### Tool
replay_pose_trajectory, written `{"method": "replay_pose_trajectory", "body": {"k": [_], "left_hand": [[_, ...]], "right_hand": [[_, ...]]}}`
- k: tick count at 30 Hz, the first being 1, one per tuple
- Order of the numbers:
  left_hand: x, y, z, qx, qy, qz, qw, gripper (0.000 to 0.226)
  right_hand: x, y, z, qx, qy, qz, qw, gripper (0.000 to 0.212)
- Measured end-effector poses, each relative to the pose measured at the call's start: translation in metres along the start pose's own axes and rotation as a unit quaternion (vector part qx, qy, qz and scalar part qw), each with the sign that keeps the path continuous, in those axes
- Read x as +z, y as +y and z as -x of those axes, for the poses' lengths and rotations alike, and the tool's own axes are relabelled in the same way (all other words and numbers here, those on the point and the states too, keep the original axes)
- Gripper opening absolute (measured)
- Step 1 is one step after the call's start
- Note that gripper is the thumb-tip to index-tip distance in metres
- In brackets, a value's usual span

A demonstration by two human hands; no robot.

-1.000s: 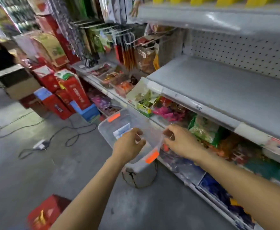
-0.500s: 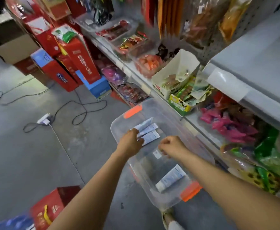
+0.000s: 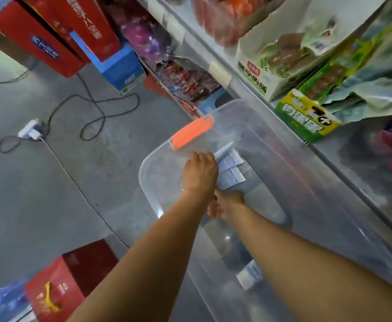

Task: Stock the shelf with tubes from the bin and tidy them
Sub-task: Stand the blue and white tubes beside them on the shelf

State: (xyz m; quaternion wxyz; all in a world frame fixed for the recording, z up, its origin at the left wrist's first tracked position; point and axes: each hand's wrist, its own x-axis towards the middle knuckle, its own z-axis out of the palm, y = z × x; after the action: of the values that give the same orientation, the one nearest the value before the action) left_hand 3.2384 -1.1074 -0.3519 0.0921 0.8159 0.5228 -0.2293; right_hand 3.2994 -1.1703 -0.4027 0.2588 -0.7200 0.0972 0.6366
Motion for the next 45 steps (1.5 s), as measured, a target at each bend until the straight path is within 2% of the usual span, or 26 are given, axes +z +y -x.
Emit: {"method": "replay_pose_trajectory", "body": {"k": [1, 4, 7, 10, 12, 15, 20, 22, 27, 31, 34, 36, 41, 43, 45], "left_hand": [[0.000, 0.000, -0.003, 0.015, 0.017, -0.010, 1.000, 0.019], [0.012, 0.004, -0.012, 0.008, -0.044, 0.006, 0.999, 0.024], [0.013, 0.003, -0.016, -0.028, -0.046, 0.061, 0.997, 0.030], [0.002, 0.003, -0.013, -0.061, -0.083, 0.139, 0.985, 0.033], [-0.002, 0.002, -0.006, -0.096, -0.105, 0.223, 0.964, 0.038], [-0.005, 0.006, 0.017, -0.158, -0.168, 0.389, 0.892, 0.048], [-0.020, 0.025, 0.079, -0.234, -0.171, 0.632, 0.718, 0.026], [-0.026, 0.033, 0.108, -0.237, -0.160, 0.670, 0.685, 0.029], [-0.052, 0.063, 0.196, -0.195, -0.094, 0.712, 0.669, 0.017], [-0.079, 0.092, 0.273, -0.168, -0.051, 0.763, 0.622, 0.018], [-0.102, 0.117, 0.326, -0.102, -0.014, 0.782, 0.615, 0.020], [-0.119, 0.133, 0.356, -0.076, 0.004, 0.786, 0.613, 0.018], [-0.161, 0.177, 0.424, -0.047, 0.021, 0.798, 0.601, 0.019], [-0.177, 0.198, 0.448, -0.028, 0.034, 0.795, 0.605, 0.023], [-0.190, 0.221, 0.470, -0.002, 0.040, 0.793, 0.608, 0.021]], "right_hand": [[0.005, 0.001, -0.004, 0.000, 0.008, -0.022, 1.000, 0.025], [0.011, 0.003, -0.009, 0.012, 0.027, -0.102, 0.994, 0.021], [0.005, 0.006, -0.009, -0.002, 0.021, -0.063, 0.998, 0.030], [-0.009, 0.009, -0.004, -0.034, 0.035, -0.005, 0.999, 0.023], [-0.021, 0.011, -0.001, -0.064, 0.052, 0.010, 0.997, 0.016], [-0.045, 0.016, 0.010, -0.093, 0.075, 0.037, 0.992, 0.021], [-0.091, 0.034, 0.057, -0.163, 0.055, 0.064, 0.983, 0.026], [-0.105, 0.044, 0.083, -0.196, 0.053, 0.081, 0.976, 0.028], [-0.140, 0.070, 0.160, -0.295, 0.021, 0.119, 0.948, 0.027], [-0.181, 0.103, 0.244, -0.428, 0.028, 0.191, 0.883, 0.009], [-0.218, 0.131, 0.301, -0.505, 0.023, 0.246, 0.827, 0.030], [-0.242, 0.145, 0.330, -0.522, 0.032, 0.268, 0.809, 0.043], [-0.306, 0.169, 0.400, -0.546, 0.057, 0.237, 0.801, 0.069], [-0.333, 0.178, 0.422, -0.551, 0.057, 0.218, 0.804, 0.067], [-0.359, 0.186, 0.440, -0.558, 0.063, 0.200, 0.803, 0.057]]}}
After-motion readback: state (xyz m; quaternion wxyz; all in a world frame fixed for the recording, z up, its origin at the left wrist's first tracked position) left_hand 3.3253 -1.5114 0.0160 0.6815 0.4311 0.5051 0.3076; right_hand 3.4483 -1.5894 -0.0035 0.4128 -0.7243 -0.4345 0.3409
